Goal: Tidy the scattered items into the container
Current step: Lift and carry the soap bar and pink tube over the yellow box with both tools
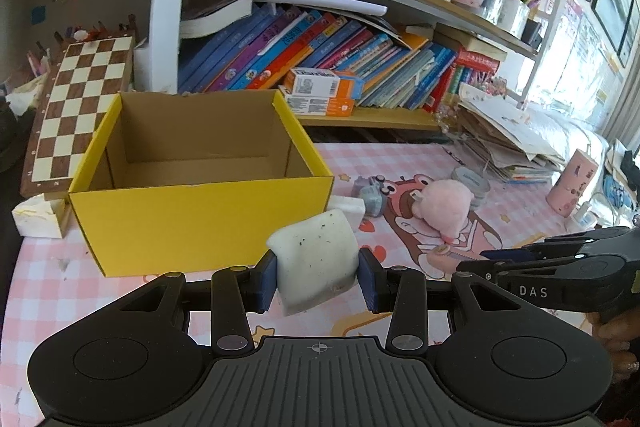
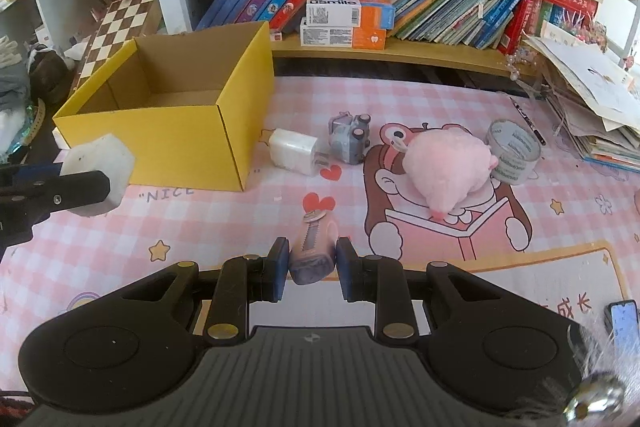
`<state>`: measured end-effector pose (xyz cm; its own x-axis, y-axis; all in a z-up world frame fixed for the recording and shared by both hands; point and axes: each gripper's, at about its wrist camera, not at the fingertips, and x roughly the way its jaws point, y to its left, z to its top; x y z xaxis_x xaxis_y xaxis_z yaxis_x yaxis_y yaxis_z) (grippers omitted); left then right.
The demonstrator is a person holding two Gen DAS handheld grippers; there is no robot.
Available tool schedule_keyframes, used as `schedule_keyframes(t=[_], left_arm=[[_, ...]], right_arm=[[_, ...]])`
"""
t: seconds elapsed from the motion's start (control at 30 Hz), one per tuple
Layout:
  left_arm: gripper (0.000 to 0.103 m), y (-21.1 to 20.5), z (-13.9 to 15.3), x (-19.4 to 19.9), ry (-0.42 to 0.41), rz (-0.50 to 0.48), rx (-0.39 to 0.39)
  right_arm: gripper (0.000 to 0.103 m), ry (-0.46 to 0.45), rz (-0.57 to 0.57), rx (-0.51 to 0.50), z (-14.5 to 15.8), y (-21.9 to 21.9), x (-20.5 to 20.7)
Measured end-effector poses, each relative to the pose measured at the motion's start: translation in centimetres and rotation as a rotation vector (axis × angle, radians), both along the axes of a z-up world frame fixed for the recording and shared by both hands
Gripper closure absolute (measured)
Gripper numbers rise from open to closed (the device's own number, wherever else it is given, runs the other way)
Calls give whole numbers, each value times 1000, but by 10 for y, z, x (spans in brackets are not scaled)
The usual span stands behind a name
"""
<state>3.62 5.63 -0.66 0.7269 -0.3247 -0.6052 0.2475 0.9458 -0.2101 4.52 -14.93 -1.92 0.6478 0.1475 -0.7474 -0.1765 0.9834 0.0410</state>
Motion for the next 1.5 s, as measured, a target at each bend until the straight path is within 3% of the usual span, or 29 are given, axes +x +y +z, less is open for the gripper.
schedule_keyframes(t=[0.37,1.03,1.5], left_arm=[[63,15,11,6,-24,41,-16],[63,40,31,21,-88,113,27],[63,53,42,53,-116,130,42]], right_arm=[[79,-35,47,14,13,9,11],[79,-119,168,25,41,35,36],[79,-188,263,47,64,69,78]])
